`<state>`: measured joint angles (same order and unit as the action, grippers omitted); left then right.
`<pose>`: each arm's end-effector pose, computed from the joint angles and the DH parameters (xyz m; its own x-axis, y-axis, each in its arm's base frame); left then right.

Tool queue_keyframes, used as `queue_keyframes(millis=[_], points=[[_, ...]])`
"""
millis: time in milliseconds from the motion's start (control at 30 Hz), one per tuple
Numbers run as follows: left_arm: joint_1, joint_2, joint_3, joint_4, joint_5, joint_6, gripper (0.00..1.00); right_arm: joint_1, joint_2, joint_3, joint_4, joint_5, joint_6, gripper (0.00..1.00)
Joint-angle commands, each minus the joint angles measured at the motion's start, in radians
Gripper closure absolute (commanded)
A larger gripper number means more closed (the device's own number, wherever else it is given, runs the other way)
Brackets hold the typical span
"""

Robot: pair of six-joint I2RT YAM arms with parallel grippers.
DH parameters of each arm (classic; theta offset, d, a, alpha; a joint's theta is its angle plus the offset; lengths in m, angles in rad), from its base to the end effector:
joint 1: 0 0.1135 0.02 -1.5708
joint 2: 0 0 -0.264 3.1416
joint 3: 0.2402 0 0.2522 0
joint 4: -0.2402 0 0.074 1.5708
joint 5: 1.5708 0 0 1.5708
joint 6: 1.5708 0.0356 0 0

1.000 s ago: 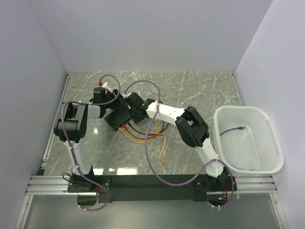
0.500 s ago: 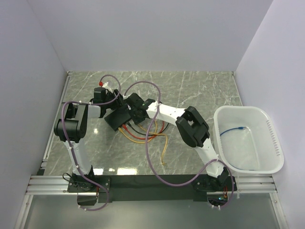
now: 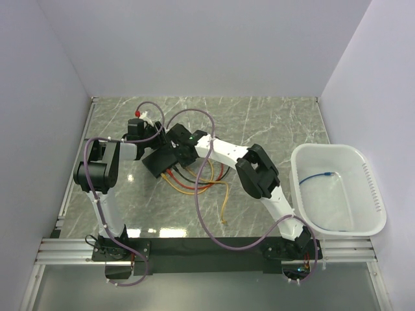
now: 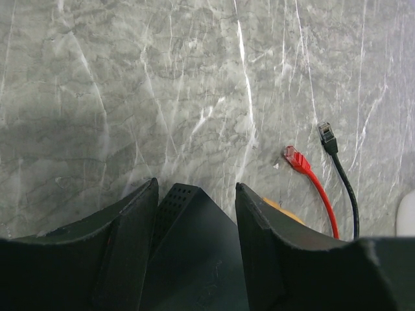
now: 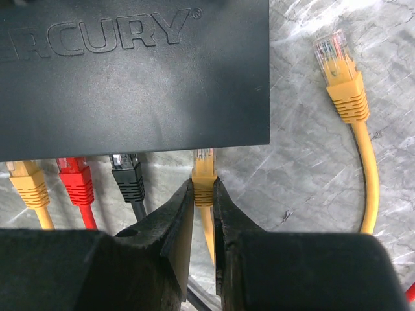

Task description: Insert the plug into the switch port

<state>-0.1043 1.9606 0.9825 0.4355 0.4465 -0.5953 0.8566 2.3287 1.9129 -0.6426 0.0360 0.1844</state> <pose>0.3940 -0.0567 0.1332 -0.6841 -0.4369 -0.5840 0.0943 0.7410 -0.6648 0.3308 0.3796 0.1657 -0.6976 -0.5249 -0.4877 -0.6263 0.7774 0.0590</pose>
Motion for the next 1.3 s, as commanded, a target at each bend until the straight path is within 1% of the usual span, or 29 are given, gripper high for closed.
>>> queue_keyframes(millis=[0,133,433,800,900,1133,1267], points=[[-0.012,0.011,0.035,0.002,0.029,0.015,0.44,-0.005,0.041,0.061,-0.031,0.01,-0.011,1.0],[-0.012,0.008,0.033,0.002,0.035,0.02,0.44,-0.008,0.066,0.11,-0.052,0.022,-0.013,1.0],[-0.034,0.011,0.044,-0.011,0.032,0.049,0.45,-0.024,0.046,0.129,-0.057,0.024,-0.017,1.0],[-0.058,0.017,0.065,-0.035,0.034,0.078,0.46,-0.025,0.104,0.29,-0.13,0.024,-0.028,1.0],[-0.064,0.017,0.068,-0.041,0.031,0.083,0.46,-0.027,0.113,0.307,-0.131,0.022,-0.028,1.0],[-0.075,0.038,0.087,-0.053,0.046,0.094,0.46,-0.024,0.109,0.27,-0.094,0.018,-0.022,1.0],[-0.08,0.064,0.104,-0.069,0.054,0.098,0.46,-0.024,0.071,0.235,-0.055,0.019,-0.033,1.0]])
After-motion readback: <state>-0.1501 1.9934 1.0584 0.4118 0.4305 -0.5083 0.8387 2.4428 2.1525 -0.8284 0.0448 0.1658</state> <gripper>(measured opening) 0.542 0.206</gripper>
